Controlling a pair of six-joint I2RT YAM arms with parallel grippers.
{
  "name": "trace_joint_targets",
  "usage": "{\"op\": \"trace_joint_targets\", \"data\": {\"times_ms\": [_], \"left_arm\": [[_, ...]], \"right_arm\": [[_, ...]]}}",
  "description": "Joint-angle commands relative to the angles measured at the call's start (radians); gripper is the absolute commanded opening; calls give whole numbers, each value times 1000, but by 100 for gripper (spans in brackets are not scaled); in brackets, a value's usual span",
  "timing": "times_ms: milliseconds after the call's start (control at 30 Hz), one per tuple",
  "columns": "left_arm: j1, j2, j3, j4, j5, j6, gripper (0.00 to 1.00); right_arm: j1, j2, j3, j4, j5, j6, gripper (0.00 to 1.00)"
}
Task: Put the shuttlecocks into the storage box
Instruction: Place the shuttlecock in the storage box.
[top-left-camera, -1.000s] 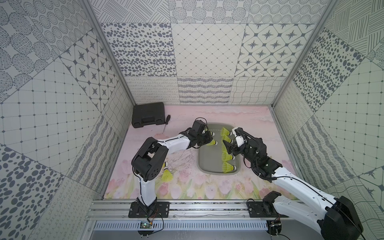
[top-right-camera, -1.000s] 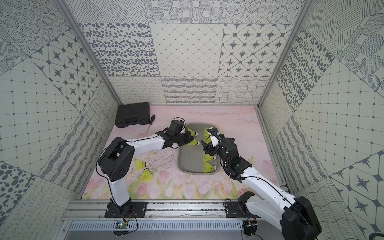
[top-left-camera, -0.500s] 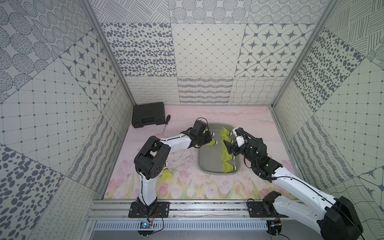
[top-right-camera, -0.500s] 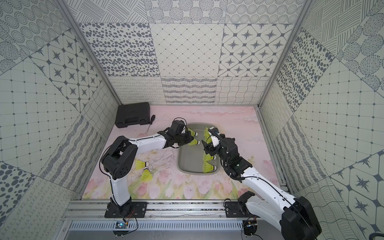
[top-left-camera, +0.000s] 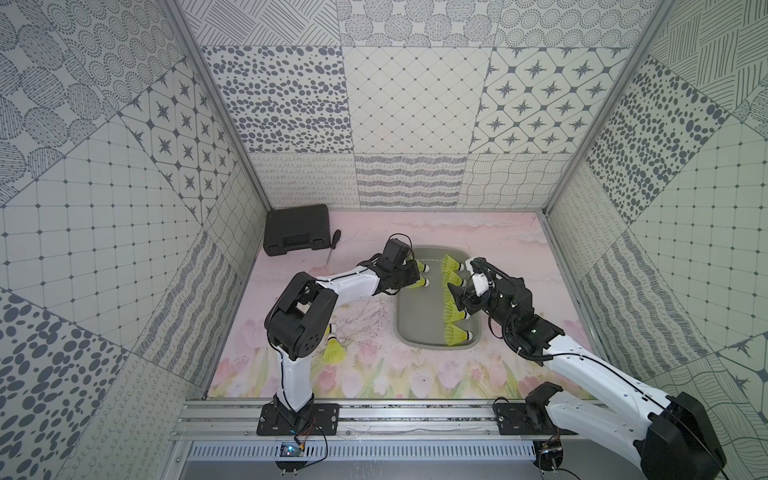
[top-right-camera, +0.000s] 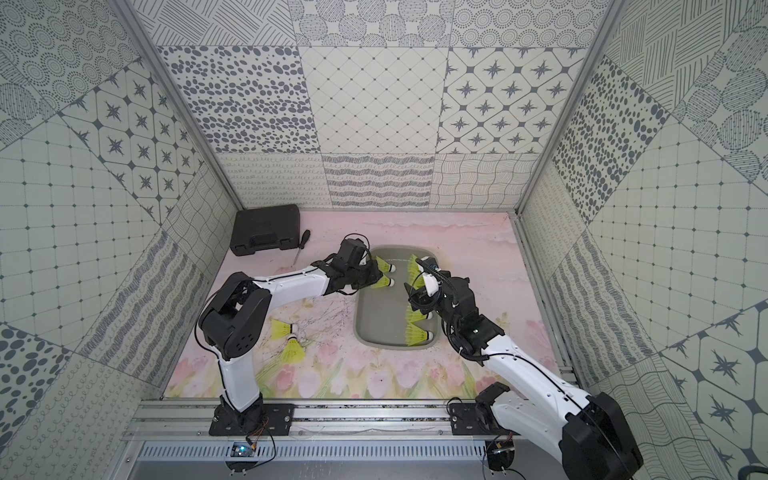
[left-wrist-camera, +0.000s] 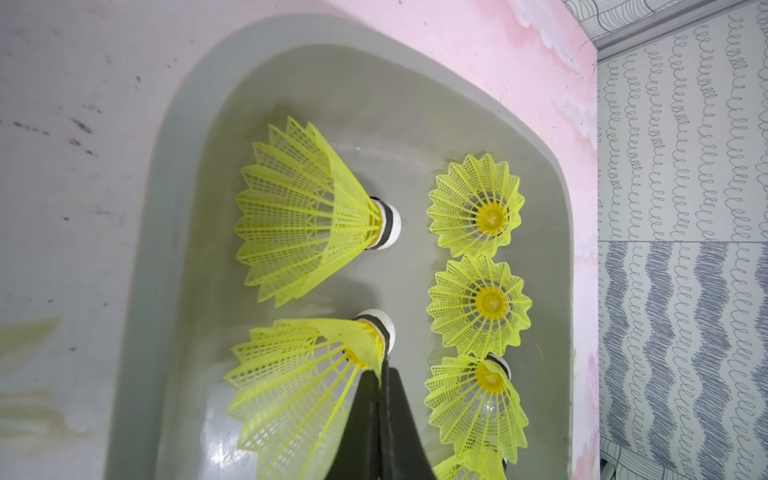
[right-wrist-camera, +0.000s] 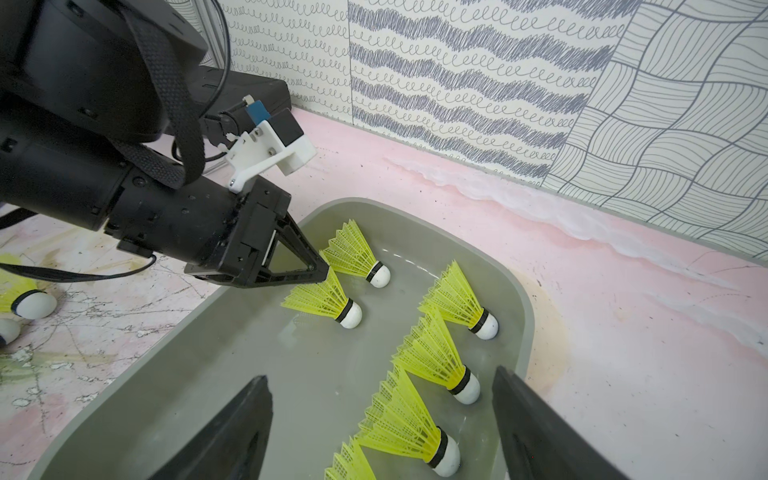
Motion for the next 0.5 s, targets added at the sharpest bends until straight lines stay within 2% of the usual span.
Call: {"op": "trace_joint_targets", "data": {"times_ms": [0,467], "left_arm": [[17,-21,-12,-34,-25,43,0],[30,20,14,-23,50,35,1]], "right_arm": [[-6,-9,-10,33,1,7,87],[-7,0,-5,33,-1,11,87]]}}
